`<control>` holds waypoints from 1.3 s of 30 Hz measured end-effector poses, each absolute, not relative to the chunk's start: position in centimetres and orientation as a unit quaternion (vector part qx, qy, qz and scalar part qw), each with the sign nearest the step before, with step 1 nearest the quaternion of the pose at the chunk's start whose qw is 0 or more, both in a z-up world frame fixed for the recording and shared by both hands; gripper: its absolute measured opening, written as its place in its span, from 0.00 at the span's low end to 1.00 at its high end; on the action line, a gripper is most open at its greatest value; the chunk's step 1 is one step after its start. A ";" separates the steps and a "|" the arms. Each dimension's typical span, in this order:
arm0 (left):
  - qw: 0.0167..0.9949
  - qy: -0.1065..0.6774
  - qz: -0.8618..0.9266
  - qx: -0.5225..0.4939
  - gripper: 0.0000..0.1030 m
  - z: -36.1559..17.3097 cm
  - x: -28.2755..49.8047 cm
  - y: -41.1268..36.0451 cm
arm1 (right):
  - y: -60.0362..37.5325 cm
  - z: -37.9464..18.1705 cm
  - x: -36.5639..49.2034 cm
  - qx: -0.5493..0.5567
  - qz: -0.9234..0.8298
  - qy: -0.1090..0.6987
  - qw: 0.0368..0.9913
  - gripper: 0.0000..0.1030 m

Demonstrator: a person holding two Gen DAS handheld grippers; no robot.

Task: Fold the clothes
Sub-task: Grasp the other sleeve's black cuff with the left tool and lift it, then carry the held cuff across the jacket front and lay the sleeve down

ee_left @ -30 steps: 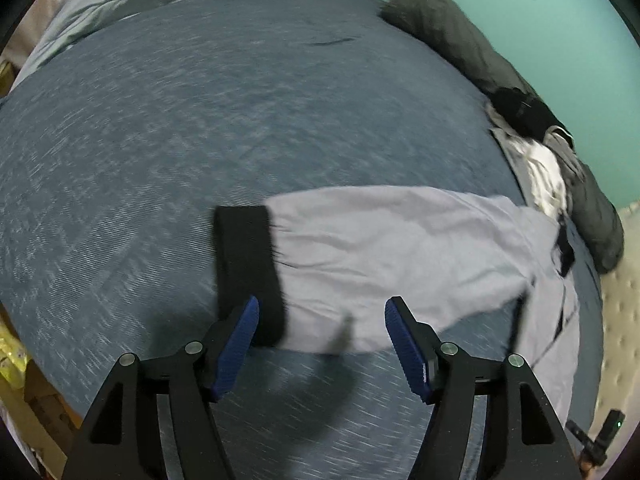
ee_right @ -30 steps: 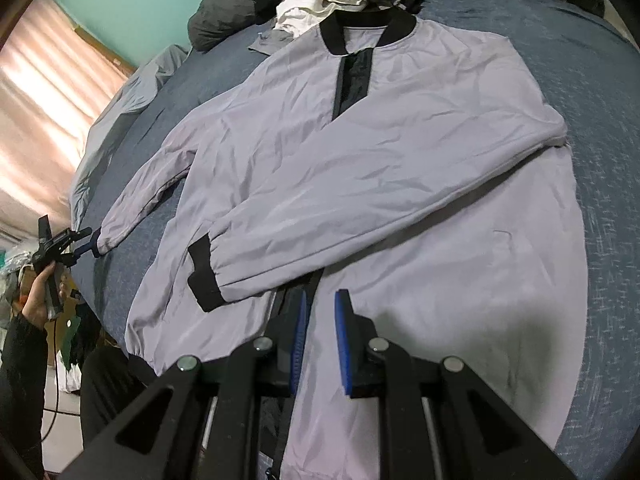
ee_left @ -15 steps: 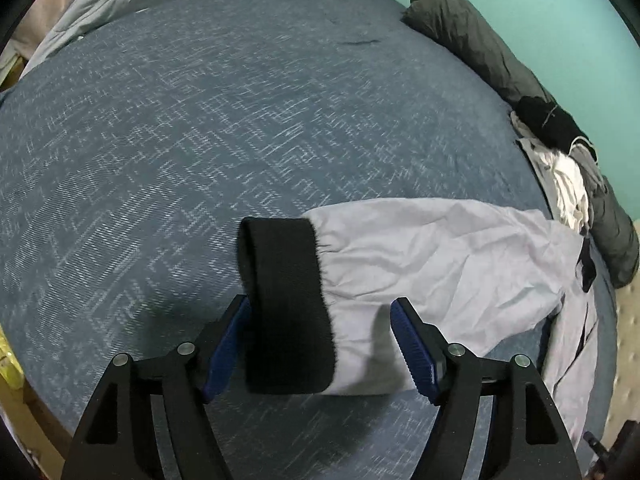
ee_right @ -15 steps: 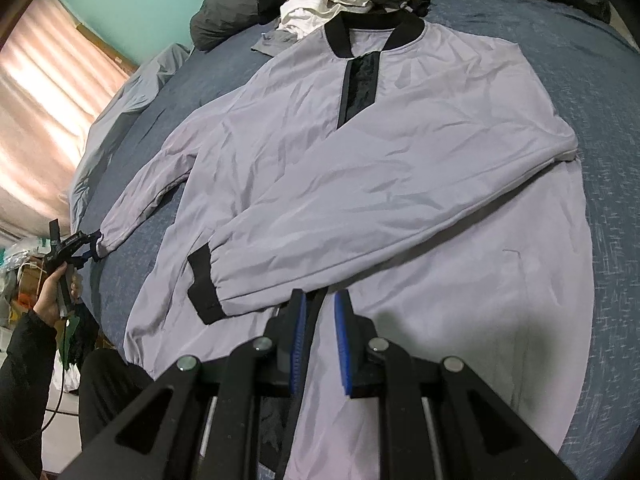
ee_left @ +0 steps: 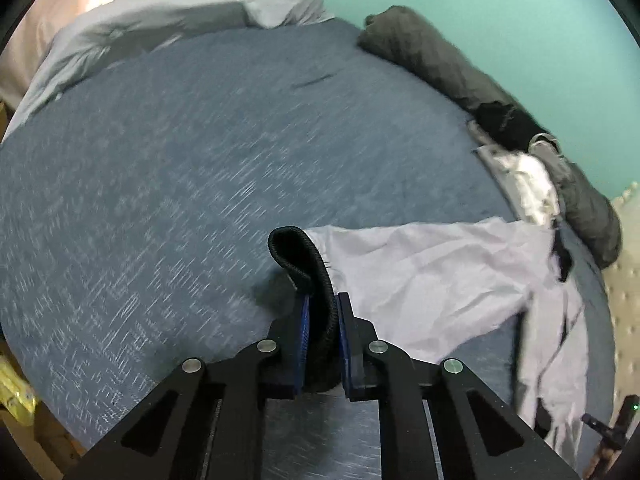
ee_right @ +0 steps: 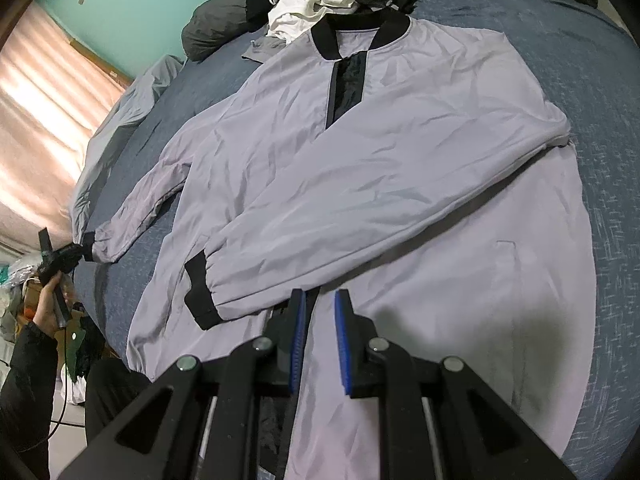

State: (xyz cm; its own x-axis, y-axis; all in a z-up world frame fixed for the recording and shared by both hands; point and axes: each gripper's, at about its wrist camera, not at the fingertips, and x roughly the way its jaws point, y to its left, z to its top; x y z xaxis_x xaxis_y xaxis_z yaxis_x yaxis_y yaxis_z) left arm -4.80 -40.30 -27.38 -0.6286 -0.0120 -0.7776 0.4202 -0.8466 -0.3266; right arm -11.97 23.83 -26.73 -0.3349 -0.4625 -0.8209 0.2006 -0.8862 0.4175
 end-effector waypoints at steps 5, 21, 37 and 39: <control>0.075 0.236 -0.890 0.383 0.12 -22.8 -6.1 -36.9 | 24.1 -25.9 -11.8 0.529 -0.813 -0.126 0.208 0.14; -0.143 0.180 -0.915 0.331 0.12 -9.3 -12.3 -15.5 | 29.5 -23.0 -8.8 0.494 -0.831 -0.168 0.192 0.14; -0.325 0.071 -0.826 0.455 0.12 -18.9 -13.7 16.1 | 35.2 -21.0 -6.2 0.482 -0.837 -0.195 0.169 0.16; -0.330 0.066 -0.812 0.477 0.17 -21.2 -13.6 17.4 | 35.7 -21.4 -6.2 0.487 -0.835 -0.199 0.163 0.18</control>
State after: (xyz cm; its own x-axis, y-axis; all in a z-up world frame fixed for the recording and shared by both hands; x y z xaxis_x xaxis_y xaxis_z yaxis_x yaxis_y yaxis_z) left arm -13.56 17.38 -21.23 -0.3275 0.5983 -0.7313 -0.4729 -0.7739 -0.4213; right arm -6.23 35.75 -21.38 -0.4722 -0.4658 -0.7484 0.0779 -0.8677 0.4910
